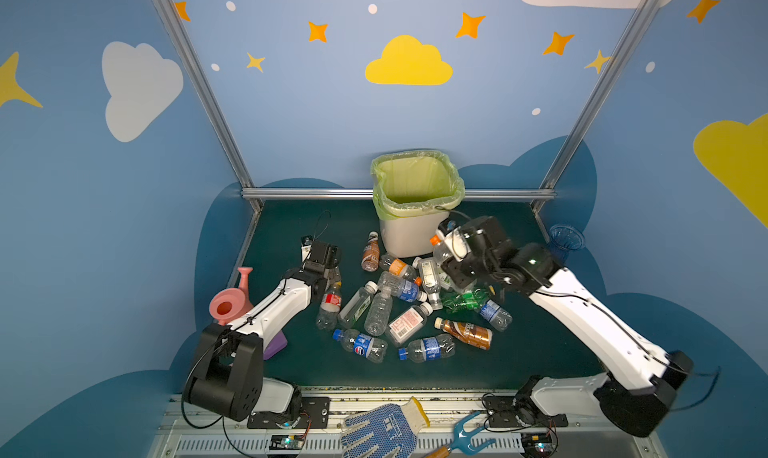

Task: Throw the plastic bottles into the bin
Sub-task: 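Carry the orange-capped bottle over the bin and release it with the right gripper, then withdraw the right arm from the bin while the left gripper grasps the yellow-capped bottle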

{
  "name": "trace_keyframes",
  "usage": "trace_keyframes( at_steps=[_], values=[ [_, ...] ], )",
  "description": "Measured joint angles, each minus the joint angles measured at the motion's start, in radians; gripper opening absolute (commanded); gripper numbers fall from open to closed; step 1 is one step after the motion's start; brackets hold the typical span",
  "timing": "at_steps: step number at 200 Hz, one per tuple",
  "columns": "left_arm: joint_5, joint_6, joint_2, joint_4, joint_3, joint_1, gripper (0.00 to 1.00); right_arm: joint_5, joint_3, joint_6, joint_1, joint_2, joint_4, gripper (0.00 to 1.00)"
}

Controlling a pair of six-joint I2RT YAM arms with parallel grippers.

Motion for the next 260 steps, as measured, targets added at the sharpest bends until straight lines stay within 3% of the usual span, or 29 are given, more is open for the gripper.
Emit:
trace_keyframes(
  at_steps=[39,73,94,115,128,139,152,163,190,230,260],
  values=[
    [0.023,-0.008,0.044,-0.034,0.001,0.000,1.00,-0.013,0.213,-0.057,-0.175,-0.050,0.218,0.47],
    [0.040,-0.024,0.058,-0.058,0.001,0.000,1.00,-0.129,0.411,-0.011,-0.283,0.071,0.405,0.52],
    [0.053,-0.033,0.058,-0.068,0.001,0.000,1.00,-0.284,0.629,0.073,-0.327,0.272,0.435,0.55],
    [0.062,-0.047,0.062,-0.086,0.007,0.000,1.00,-0.417,1.022,0.121,-0.338,0.616,0.329,0.61],
    [0.068,-0.051,0.070,-0.101,0.018,0.000,1.00,-0.468,1.261,0.149,-0.343,0.842,0.223,0.76],
    [0.074,-0.055,0.070,-0.113,0.023,0.000,1.00,-0.494,1.361,0.172,-0.347,0.969,0.142,0.87],
    [0.079,-0.058,0.068,-0.129,0.027,0.000,1.00,-0.498,1.356,0.204,-0.358,1.023,0.085,0.93],
    [0.085,-0.063,0.066,-0.140,0.029,0.000,1.00,-0.488,1.260,0.215,-0.370,1.000,0.089,0.96],
    [0.101,-0.072,0.056,-0.156,0.030,0.000,1.00,-0.453,0.922,0.253,-0.391,0.747,0.201,0.98],
    [0.105,-0.072,0.053,-0.185,0.040,-0.010,1.00,-0.422,0.914,0.244,-0.395,0.464,0.354,0.98],
    [0.112,-0.071,0.060,-0.210,0.051,-0.034,1.00,-0.425,0.873,0.238,-0.409,0.379,0.430,0.98]
  ],
)
